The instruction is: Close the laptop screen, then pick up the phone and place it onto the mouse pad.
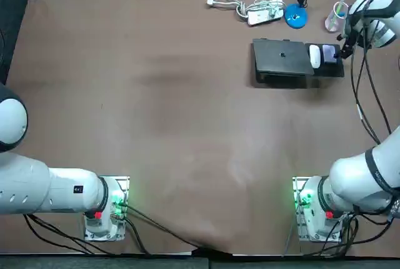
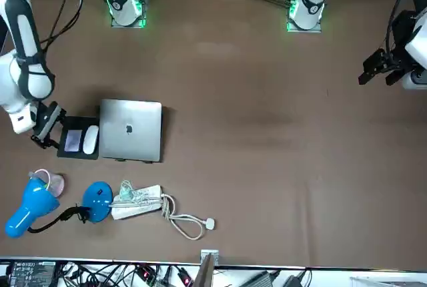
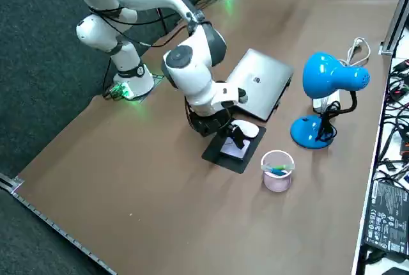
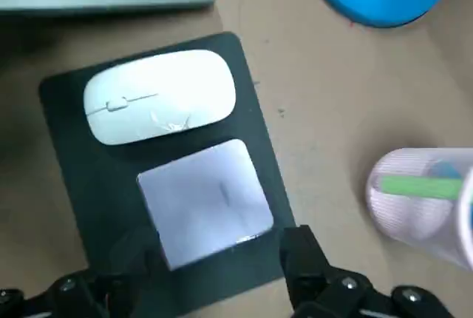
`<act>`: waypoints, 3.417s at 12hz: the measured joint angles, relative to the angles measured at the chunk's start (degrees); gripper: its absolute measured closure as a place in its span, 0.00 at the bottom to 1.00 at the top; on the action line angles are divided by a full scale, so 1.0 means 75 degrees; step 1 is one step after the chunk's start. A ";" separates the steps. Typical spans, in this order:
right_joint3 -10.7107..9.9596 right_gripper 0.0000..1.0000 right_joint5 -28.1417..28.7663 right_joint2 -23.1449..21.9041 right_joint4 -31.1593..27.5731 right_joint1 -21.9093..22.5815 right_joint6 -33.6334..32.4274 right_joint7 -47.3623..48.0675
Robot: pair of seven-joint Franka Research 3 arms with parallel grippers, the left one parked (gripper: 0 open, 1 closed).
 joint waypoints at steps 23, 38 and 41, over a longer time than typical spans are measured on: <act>0.0134 0.00 -0.1712 -0.1772 0.3514 0.0994 -0.5721 0.8612; 0.0277 0.00 -0.3022 -0.3423 0.3141 0.2104 -0.7621 1.3666; 0.0261 0.00 -0.3335 -0.3682 0.2697 0.2314 -0.7587 1.3904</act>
